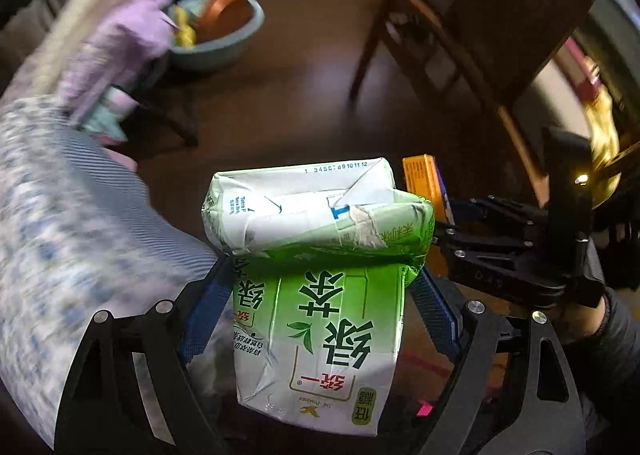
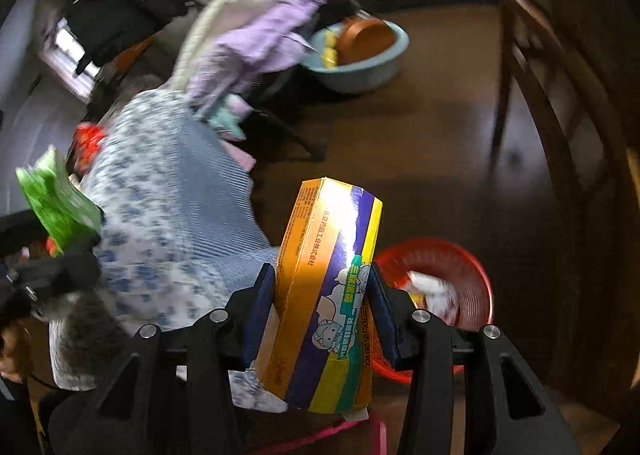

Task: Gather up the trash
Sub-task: 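Carry both items over the red basket and open both tools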

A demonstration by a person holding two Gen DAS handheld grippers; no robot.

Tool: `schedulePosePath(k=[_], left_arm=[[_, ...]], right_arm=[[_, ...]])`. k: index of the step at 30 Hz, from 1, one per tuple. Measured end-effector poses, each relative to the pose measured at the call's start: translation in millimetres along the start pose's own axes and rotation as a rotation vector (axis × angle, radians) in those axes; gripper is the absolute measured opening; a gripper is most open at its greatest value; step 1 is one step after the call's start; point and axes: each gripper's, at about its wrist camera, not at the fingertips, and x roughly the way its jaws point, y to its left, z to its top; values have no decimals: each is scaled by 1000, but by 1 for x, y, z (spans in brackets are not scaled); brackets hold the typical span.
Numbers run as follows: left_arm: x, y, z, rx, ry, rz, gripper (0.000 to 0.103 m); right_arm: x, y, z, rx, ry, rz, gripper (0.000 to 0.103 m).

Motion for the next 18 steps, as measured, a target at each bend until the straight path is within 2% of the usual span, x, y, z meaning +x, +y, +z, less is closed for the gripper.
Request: schedulePosePath(k=[5,11,15,18], left_arm=[[70,-24,22,54,162,-63,83],[135,-42,29,90,303,-92,84],[167,-34,31,32,392,-123,87],[175,-25,33,-8,392,-118,91]], right_arm=[[25,-45,-10,116,46,-12,46],[61,-80,-25,227,112,-50,48],[75,-105,-32,327,134,-40,54],[81,-114,-33,345,141,-63,54]])
